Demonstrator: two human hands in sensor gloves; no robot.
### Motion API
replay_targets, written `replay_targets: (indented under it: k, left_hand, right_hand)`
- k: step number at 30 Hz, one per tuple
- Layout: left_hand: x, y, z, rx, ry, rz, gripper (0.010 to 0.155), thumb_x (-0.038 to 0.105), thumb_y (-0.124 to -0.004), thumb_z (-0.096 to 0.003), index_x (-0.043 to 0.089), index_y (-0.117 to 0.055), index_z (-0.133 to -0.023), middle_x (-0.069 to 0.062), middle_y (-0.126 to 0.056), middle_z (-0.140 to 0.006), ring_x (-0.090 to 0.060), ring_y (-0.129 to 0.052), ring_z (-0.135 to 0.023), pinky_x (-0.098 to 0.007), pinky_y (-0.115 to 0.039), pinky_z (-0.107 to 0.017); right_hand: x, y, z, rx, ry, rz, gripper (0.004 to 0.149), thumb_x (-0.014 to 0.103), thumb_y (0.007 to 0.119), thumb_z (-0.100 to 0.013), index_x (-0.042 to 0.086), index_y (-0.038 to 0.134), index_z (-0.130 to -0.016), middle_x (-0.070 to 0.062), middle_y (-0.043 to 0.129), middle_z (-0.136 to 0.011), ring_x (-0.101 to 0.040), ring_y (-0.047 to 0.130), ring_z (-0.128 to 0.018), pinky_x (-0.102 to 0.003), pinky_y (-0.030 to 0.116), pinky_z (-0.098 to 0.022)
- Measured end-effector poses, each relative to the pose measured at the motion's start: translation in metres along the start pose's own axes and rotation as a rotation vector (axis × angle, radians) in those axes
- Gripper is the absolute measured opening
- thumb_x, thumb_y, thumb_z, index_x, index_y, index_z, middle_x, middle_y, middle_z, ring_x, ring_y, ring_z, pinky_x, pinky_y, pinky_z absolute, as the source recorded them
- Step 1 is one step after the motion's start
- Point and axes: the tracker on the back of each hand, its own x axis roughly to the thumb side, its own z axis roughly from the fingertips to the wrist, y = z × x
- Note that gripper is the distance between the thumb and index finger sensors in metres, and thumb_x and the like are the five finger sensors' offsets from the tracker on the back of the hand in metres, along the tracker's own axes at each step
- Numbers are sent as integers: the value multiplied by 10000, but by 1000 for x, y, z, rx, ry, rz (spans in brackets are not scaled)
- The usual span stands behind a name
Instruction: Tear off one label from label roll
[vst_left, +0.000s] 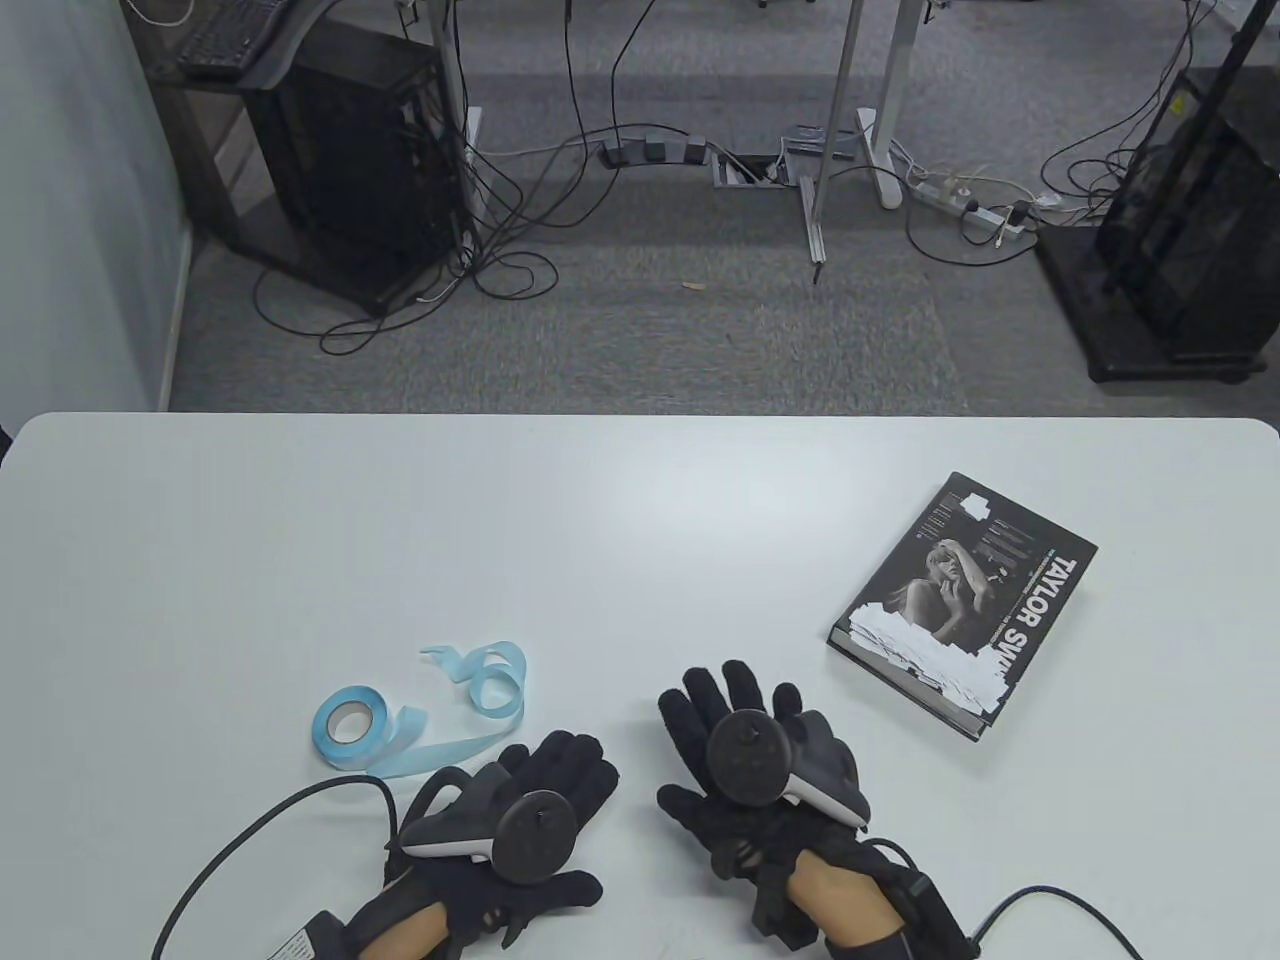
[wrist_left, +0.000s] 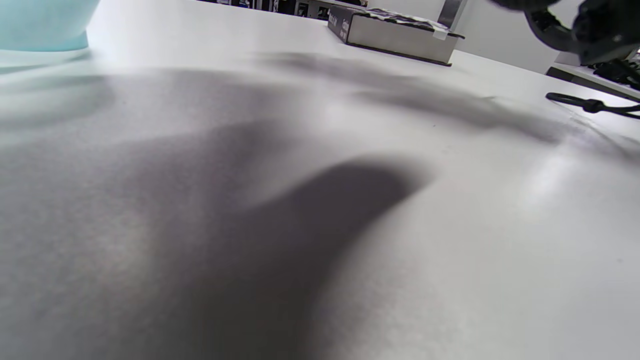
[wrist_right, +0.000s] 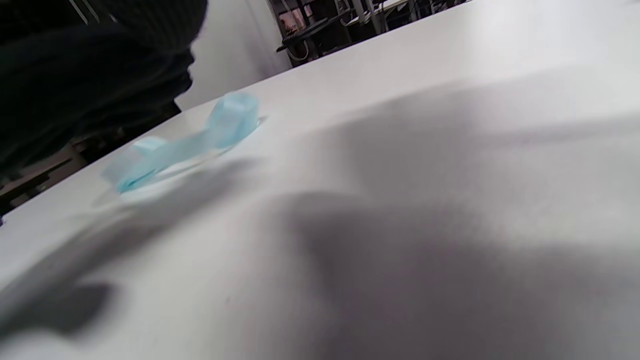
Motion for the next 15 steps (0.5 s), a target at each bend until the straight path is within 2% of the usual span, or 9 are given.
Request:
replay_targets:
  k: [3, 7, 15]
  left_hand:
    - [-5, -2, -3, -15, 18, 0, 938, 668, -543, -433, 193, 14, -1019, -115, 62, -1090, -386, -43, -1059, -649, -184, -693]
    - [-14, -3, -6, -18, 35, 14, 934, 668, -543, -434, 195, 6, -1024, -113, 61, -1092, -386, -42, -1060, -651, -177, -690]
    - [-33, -7, -14, -14, 48, 60, 931, 666, -548, -437, 195, -8, -1031, -112, 51, -1097, -384, -47, -1062, -655, -178, -688]
  right_hand:
    - [8, 16, -6, 84, -8, 36, 786, 553, 704, -450, 367, 178, -1003, 15, 44, -1105, -316, -63, -1014, -634, -47, -633]
    - [13, 26, -10, 134, -15, 46, 788, 553, 703, -448, 366, 173, -1000, 16, 37, -1101, -312, -71, -1011, -631, -53, -630]
    - [7, 26, -12, 150, 6, 40, 789, 550, 705, -448, 361, 175, -1001, 14, 38, -1101, -312, -72, -1009, -630, -55, -628]
